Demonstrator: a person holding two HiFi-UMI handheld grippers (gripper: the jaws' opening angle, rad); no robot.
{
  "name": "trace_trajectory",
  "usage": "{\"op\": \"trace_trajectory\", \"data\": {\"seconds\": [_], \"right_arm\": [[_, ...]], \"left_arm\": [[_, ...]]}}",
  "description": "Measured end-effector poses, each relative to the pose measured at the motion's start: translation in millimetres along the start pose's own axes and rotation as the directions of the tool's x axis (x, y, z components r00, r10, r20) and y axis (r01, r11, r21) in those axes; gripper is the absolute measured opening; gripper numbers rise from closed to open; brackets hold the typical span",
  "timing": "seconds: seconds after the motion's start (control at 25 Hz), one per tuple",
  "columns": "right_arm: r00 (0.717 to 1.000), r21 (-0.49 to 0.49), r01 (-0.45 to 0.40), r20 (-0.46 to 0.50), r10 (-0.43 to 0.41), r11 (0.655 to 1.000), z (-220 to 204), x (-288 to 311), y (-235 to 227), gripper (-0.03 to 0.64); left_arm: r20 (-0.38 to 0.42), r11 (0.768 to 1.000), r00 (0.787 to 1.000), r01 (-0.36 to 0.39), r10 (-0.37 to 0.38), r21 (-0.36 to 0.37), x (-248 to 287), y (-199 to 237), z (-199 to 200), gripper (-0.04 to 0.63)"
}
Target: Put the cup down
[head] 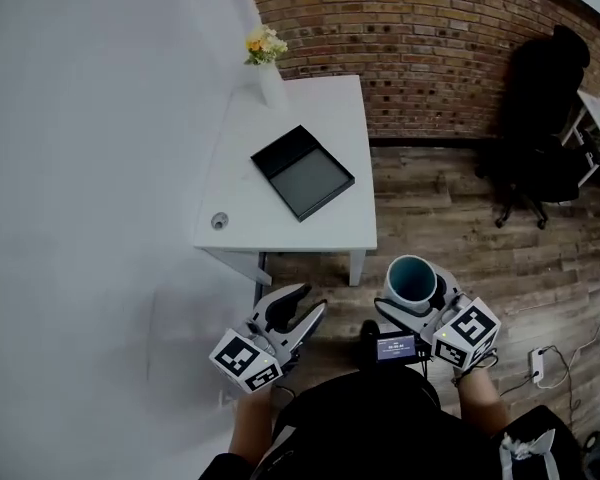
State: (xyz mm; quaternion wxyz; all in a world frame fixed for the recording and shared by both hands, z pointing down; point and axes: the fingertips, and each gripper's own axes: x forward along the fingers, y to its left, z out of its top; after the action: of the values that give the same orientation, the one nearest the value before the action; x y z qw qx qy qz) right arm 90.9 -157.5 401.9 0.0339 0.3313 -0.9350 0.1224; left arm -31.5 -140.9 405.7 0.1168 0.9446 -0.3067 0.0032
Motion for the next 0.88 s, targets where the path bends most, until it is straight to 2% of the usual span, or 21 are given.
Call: {"op": "trace_trajectory", "data": {"seconds": [0.2, 0.36, 0.6, 0.88], "right_arm": [[1.000, -0.040, -0.028, -0.009, 0.028, 0.999, 21.7, 26.6, -62.5, 0.385], [0.998, -0.052, -0.064, -0.005, 0.064, 0.997, 29.7, 49.5, -94.4, 0.385], [0.995, -0.033, -0.103, 0.002, 0.104, 0.994, 35.8, 67.3, -112.7, 0.385], [0.995, -0.003, -0.096, 0.007, 0.096, 0.995, 41.7, 81.3, -112.9, 0.385]], "left_arm": [[0.002, 0.998, 0.998, -0.055, 0.055, 0.002, 46.1, 35.5, 17.0, 0.155], [-0.005, 0.996, 0.996, -0.093, 0.093, 0.008, 67.4, 55.4, 21.7, 0.155], [-0.013, 0.992, 0.992, -0.127, 0.128, 0.009, 84.4, 71.8, 29.0, 0.155], [-0.020, 0.995, 0.995, -0.100, 0.100, -0.001, 92.9, 80.5, 31.6, 0.155]]}}
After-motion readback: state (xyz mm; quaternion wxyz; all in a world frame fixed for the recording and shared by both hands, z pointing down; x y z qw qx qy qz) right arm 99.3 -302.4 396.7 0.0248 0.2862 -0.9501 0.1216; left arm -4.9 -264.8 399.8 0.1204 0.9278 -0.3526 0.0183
